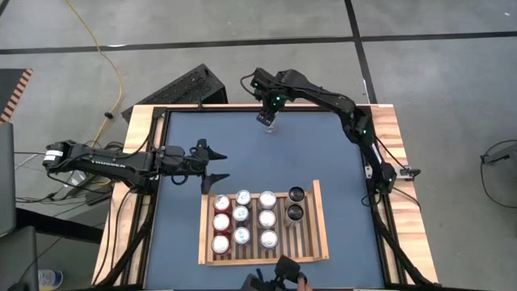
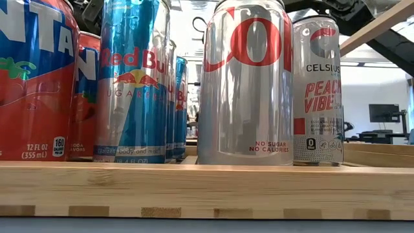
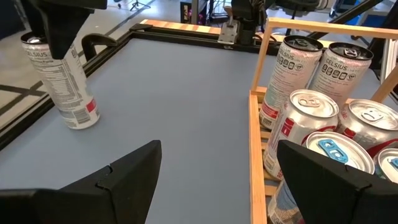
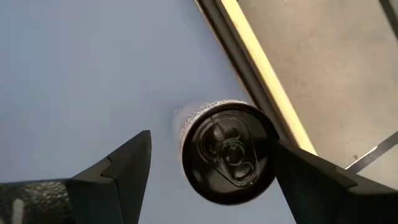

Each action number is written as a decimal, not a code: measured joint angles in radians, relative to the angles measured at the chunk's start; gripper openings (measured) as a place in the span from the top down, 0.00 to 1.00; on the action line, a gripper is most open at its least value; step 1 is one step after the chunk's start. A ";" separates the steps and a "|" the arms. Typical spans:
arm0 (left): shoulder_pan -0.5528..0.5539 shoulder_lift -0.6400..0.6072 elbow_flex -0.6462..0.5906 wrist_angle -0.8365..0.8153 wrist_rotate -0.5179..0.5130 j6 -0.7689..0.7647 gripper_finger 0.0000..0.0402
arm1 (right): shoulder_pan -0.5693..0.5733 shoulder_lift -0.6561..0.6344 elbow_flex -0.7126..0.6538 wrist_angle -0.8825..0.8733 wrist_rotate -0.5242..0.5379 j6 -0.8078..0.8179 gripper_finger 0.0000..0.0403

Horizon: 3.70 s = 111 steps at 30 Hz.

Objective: Place canned beverage on shelf
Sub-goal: Put the white-pink soda can on the shelf aligned with the other white-pink soda can

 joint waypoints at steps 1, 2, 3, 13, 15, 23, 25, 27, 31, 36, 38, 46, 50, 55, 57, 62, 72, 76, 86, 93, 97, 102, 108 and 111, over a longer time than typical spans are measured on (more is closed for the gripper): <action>0.000 0.000 0.000 0.000 0.000 0.000 0.24 | 0.000 0.000 0.000 0.002 0.003 0.000 0.23; 0.000 0.000 0.000 0.000 0.000 0.000 0.24 | 0.000 0.000 0.000 0.006 0.010 -0.008 0.23; 0.000 0.000 0.000 0.000 0.000 0.000 0.24 | 0.000 0.000 0.000 0.015 0.021 -0.018 0.23; 0.000 0.000 0.000 0.000 0.000 -0.008 0.24 | 0.033 0.000 0.000 0.056 0.144 -0.053 0.21; 0.000 0.000 0.000 0.000 0.000 -0.010 0.24 | 0.031 0.000 0.000 0.050 0.144 -0.032 0.21; 0.000 0.000 0.000 0.000 0.001 -0.011 0.24 | 0.001 0.000 0.000 -0.026 0.077 0.057 0.21; 0.000 0.000 0.000 0.001 0.000 -0.011 0.24 | 0.001 0.000 0.000 -0.018 0.067 0.059 0.21; 0.000 0.000 0.000 0.001 0.000 -0.011 0.24 | 0.002 0.000 -0.001 -0.021 0.056 0.056 0.21; 0.000 0.000 0.000 0.001 0.000 -0.012 0.24 | 0.002 -0.002 -0.013 -0.011 0.036 0.055 0.22; 0.000 0.000 0.000 0.001 0.001 -0.025 0.24 | 0.002 -0.001 -0.063 -0.012 0.033 0.053 0.27; 0.000 0.000 0.000 0.001 0.001 -0.026 0.24 | 0.002 -0.001 -0.073 -0.007 0.034 0.034 0.29; 0.000 0.000 0.000 0.001 0.000 -0.026 0.24 | 0.026 -0.001 -0.083 0.045 0.061 -0.049 0.42; 0.000 0.000 0.000 -0.001 0.000 -0.026 0.24 | 0.028 -0.001 -0.082 0.021 0.062 -0.102 0.53; 0.000 0.000 0.000 -0.022 0.001 -0.026 0.24 | 0.046 -0.007 -0.082 0.009 0.077 -0.219 0.56; 0.000 0.000 0.000 -0.033 0.000 -0.026 0.24 | 0.061 -0.013 -0.082 -0.008 0.071 -0.310 0.56; 0.000 0.000 0.000 -0.043 0.000 -0.026 0.24 | 0.110 -0.029 -0.083 -0.065 0.071 -0.542 0.54; 0.000 0.000 0.000 -0.054 0.000 -0.021 0.24 | 0.206 -0.051 -0.082 -0.120 0.063 -0.653 0.55; 0.000 0.000 0.000 -0.048 -0.015 -0.019 0.24 | 0.231 -0.060 -0.082 -0.082 0.018 -0.601 0.50; 0.000 0.000 0.000 -0.044 -0.018 -0.032 0.24 | 0.258 -0.067 -0.082 -0.001 -0.064 -0.488 0.48; -0.001 0.000 0.000 -0.050 -0.012 -0.050 0.24 | 0.258 -0.051 -0.082 0.080 -0.113 -0.463 0.43; -0.001 0.000 0.000 -0.051 -0.007 -0.050 0.24 | 0.253 -0.048 -0.081 0.087 -0.116 -0.444 0.43; -0.001 0.000 0.000 -0.051 -0.007 -0.050 0.24 | 0.251 -0.030 -0.083 0.076 -0.119 -0.416 0.41; -0.001 0.000 0.000 -0.052 -0.007 -0.050 0.24 | 0.257 -0.014 -0.083 0.049 -0.122 -0.402 0.34; -0.001 0.000 0.000 -0.052 -0.007 -0.050 0.24 | 0.261 -0.011 -0.079 0.066 -0.123 -0.384 0.30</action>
